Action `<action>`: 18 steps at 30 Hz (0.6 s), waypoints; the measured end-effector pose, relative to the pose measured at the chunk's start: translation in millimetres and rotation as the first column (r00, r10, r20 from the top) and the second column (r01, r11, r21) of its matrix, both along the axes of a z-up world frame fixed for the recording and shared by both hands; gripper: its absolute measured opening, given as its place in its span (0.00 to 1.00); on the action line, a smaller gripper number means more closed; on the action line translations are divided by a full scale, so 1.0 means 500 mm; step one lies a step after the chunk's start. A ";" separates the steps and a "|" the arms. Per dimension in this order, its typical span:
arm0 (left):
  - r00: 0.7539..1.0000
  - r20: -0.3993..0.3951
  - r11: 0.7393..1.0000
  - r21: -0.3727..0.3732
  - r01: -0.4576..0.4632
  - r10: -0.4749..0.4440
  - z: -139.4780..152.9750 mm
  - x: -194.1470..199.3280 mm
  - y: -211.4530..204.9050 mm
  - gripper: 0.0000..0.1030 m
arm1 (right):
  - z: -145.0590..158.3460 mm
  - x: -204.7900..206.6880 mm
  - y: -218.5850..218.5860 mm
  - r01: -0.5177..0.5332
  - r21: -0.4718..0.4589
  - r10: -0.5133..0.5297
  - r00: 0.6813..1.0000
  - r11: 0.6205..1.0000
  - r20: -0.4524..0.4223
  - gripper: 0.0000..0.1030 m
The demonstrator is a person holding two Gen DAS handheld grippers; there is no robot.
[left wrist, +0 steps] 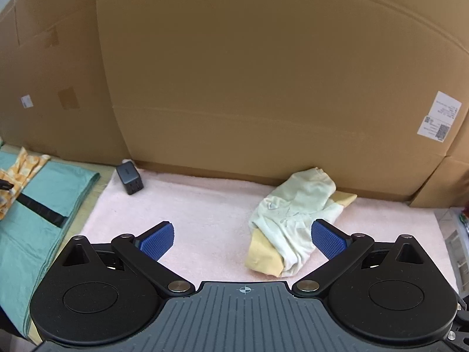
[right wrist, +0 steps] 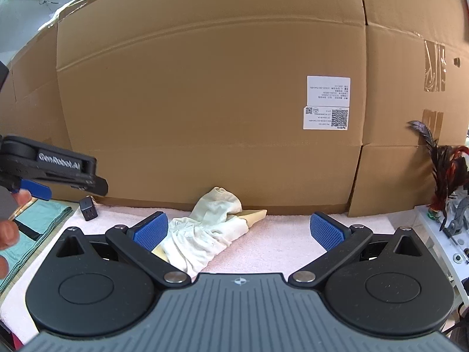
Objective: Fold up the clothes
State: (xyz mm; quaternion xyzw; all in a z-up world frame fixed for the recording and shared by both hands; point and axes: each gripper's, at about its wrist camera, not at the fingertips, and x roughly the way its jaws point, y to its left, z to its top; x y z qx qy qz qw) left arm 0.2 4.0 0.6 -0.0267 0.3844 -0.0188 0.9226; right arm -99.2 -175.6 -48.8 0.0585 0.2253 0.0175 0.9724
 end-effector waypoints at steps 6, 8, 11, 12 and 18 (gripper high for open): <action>1.000 -0.006 0.999 -0.050 0.021 -0.021 0.007 -0.003 0.045 1.00 | 0.008 0.020 0.016 -0.007 -0.026 0.007 1.000 1.000 -0.004 1.00; 1.000 -0.004 1.000 -0.017 0.024 -0.025 0.007 -0.010 0.049 1.00 | 0.009 0.026 0.016 -0.007 -0.021 0.007 1.000 1.000 0.002 1.00; 1.000 -0.010 0.999 0.041 0.027 -0.027 0.002 -0.015 0.045 1.00 | 0.012 0.019 0.026 -0.008 -0.026 0.008 1.000 1.000 0.008 1.00; 0.999 -0.016 0.997 0.065 0.033 -0.032 -0.002 -0.011 0.035 1.00 | 0.013 0.017 0.029 -0.009 -0.028 0.009 1.000 1.000 0.010 1.00; 0.999 -0.024 0.995 0.094 0.041 -0.039 -0.012 -0.001 0.017 1.00 | 0.026 0.019 0.045 -0.025 -0.044 0.026 0.999 0.999 0.023 1.00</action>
